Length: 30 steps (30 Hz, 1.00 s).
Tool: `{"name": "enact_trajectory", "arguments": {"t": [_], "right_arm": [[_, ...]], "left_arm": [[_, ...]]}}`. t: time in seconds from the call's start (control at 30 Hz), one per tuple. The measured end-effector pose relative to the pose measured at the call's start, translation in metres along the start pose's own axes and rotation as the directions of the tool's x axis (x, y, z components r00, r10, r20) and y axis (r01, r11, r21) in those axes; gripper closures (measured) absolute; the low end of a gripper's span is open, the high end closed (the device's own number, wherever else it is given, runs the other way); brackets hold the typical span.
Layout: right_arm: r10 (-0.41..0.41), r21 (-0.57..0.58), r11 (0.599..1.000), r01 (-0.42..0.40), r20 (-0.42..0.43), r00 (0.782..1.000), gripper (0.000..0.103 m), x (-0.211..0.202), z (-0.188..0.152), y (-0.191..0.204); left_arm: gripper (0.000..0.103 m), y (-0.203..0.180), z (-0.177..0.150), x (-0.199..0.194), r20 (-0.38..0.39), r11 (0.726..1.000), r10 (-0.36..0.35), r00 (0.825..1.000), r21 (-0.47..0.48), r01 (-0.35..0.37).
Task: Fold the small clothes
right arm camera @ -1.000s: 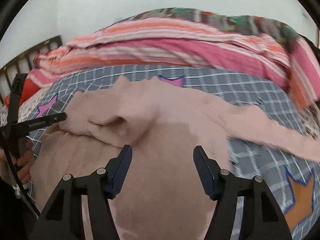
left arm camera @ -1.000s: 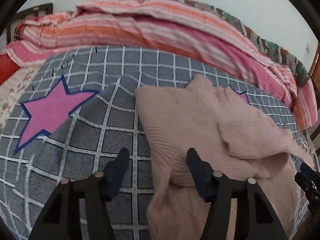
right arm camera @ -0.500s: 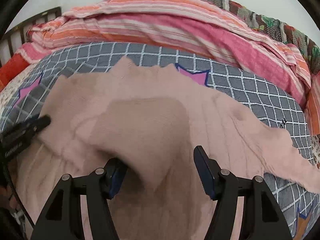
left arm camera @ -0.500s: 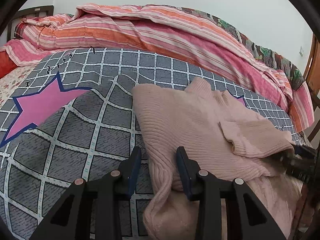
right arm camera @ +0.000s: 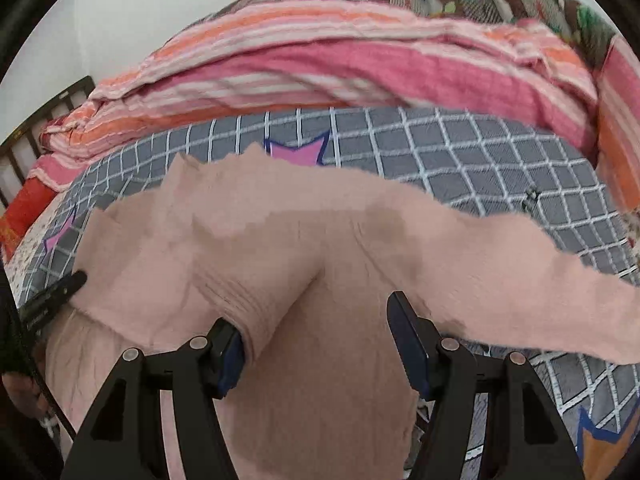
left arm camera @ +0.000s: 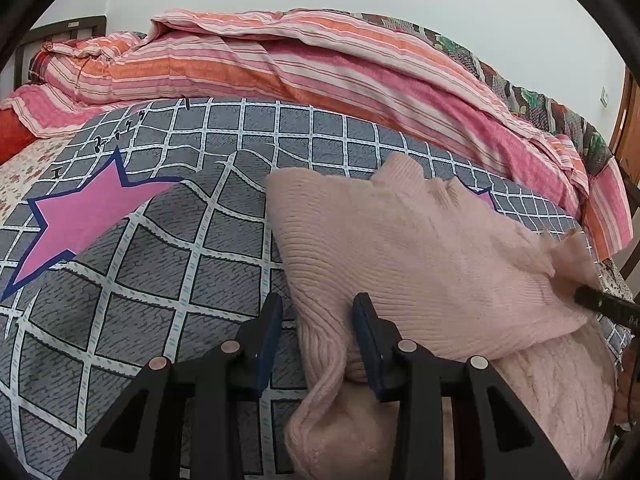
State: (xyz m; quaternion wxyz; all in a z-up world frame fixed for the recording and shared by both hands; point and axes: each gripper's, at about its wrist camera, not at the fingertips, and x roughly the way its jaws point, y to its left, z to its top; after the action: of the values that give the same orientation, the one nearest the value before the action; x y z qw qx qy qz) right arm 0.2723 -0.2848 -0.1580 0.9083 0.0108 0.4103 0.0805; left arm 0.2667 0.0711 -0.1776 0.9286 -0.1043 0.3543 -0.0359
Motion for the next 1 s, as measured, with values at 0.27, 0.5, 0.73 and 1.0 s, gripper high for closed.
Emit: {"name": "enact_trajectory", "arguments": {"t": [0.27, 0.5, 0.73, 1.0], "right_arm": [[0.004, 0.072, 0.997, -0.006, 0.028, 1.0, 0.04, -0.01, -0.011, -0.037], [0.041, 0.113, 0.993, -0.043, 0.021, 0.999, 0.065, -0.007, -0.019, -0.051], [0.048, 0.105, 0.993, -0.053, 0.04, 0.998, 0.083, -0.013, -0.011, -0.05], [0.03, 0.057, 0.998, -0.033, 0.041, 0.999, 0.083, -0.013, -0.011, -0.039]], "left_arm": [[0.066, -0.003, 0.001, 0.001, -0.004, 1.0, 0.019, 1.0, 0.016, -0.019], [0.066, -0.003, 0.0, 0.001, -0.006, 1.0, 0.016, 1.0, 0.015, -0.016], [0.049, 0.0, 0.017, 0.006, -0.062, 0.998, -0.063, 0.996, -0.018, 0.062], [0.088, -0.009, 0.036, 0.017, -0.048, 1.0, -0.008, 0.999, 0.022, 0.009]]}}
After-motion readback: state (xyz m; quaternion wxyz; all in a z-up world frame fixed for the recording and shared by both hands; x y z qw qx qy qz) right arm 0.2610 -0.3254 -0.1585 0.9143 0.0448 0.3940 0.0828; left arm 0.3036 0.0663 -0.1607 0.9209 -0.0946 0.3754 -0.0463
